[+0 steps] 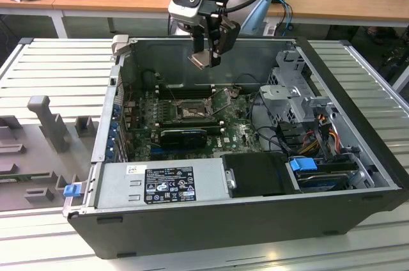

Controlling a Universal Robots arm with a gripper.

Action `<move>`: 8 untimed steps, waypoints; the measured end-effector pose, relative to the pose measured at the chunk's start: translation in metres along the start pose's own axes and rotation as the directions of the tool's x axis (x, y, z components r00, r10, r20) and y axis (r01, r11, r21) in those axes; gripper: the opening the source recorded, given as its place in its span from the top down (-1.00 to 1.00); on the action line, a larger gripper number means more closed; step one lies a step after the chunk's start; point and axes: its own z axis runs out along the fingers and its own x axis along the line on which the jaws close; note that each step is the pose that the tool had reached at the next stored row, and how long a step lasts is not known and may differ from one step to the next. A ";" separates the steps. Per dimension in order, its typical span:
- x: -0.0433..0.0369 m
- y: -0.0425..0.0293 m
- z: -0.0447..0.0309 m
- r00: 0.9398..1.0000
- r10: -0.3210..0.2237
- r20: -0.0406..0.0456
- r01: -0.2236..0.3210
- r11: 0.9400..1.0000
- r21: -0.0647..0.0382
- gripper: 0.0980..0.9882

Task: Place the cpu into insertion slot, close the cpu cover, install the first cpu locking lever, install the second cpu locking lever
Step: 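Place the cpu into insertion slot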

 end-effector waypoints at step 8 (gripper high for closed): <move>0.0000 0.0000 0.0002 0.998 0.057 0.005 -0.057 0.998 -0.001 0.02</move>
